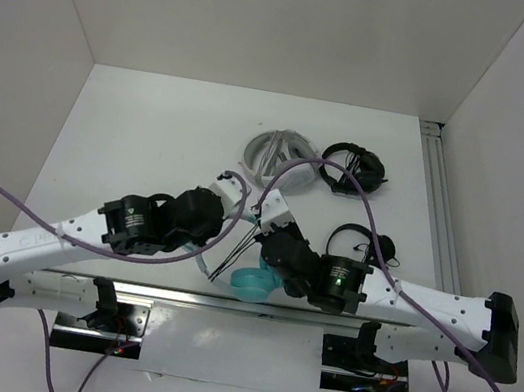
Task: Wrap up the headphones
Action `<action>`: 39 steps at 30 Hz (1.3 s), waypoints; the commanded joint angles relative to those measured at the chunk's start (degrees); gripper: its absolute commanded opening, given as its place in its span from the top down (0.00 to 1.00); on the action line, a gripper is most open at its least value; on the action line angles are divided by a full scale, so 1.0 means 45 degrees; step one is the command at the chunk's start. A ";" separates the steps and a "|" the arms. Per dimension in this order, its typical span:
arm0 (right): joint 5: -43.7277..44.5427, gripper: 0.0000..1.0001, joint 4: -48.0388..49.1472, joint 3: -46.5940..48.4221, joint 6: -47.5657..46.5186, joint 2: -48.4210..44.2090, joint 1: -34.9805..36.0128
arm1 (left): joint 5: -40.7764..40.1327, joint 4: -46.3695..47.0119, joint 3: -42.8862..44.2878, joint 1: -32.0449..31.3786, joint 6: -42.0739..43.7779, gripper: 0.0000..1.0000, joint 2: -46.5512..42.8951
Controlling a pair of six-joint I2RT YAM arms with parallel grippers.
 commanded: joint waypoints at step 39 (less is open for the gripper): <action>-0.0101 0.41 0.0896 -0.0864 0.1024 -0.0127 -0.3026 | 0.0266 -0.1320 0.2198 0.0704 0.0046 1.00 -0.1467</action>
